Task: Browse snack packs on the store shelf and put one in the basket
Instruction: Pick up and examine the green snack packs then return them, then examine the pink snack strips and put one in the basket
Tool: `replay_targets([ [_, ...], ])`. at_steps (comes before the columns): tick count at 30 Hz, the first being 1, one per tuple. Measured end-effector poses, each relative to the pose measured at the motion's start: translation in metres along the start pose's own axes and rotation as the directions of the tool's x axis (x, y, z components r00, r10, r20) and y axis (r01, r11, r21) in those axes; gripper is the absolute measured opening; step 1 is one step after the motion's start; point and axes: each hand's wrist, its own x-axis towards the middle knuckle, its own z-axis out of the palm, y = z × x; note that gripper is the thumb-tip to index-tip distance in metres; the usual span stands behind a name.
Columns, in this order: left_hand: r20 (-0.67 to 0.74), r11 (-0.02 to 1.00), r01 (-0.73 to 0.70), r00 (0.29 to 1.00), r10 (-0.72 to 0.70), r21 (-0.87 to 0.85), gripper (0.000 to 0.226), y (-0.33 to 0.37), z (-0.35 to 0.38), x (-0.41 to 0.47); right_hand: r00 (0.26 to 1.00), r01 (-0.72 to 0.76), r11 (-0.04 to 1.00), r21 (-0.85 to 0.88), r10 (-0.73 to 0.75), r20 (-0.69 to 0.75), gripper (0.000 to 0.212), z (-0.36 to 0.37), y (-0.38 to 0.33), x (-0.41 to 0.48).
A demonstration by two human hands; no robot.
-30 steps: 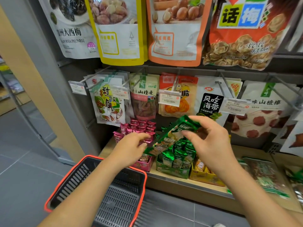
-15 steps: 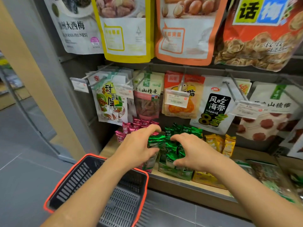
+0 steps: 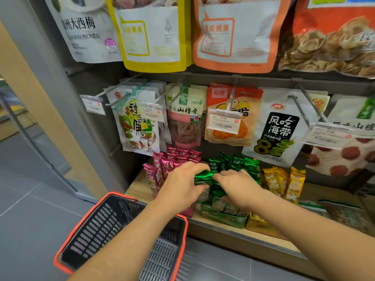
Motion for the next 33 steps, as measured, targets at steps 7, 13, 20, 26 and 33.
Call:
replay_targets([
  [7, 0.072, 0.997, 0.057, 0.996, -0.054, -0.043, 0.047, -0.013, 0.028, 0.008, 0.999, -0.01, 0.974, 0.224, 0.001, 0.041, 0.077, 0.008, 0.015, 0.003],
  [13, 0.358, 0.985, 0.071, 0.925, -0.124, 0.159, 0.058, -0.018, 0.049, 0.015, 0.998, -0.056, 0.96, 0.276, 0.053, 0.016, 0.081, 0.012, 0.017, 0.004],
  [20, 0.218, 0.865, -0.016, 0.97, -0.109, 0.502, 0.036, -0.008, 0.061, 0.019, 0.998, -0.056, 0.958, 0.281, 0.054, 0.013, 0.075, 0.01, 0.018, 0.0],
  [26, 0.298, 0.913, -0.046, 0.951, -0.084, 0.404, 0.051, -0.007, 0.047, 0.026, 0.983, -0.01, 0.929, 0.369, 0.077, -0.168, 0.051, 0.007, 0.017, -0.006],
  [33, 0.242, 0.878, 0.043, 0.954, -0.178, 0.476, 0.056, -0.038, 0.012, 0.017, 0.94, 0.161, 0.9, 0.405, -0.015, -0.34, 0.029, 0.0, -0.006, -0.01],
])
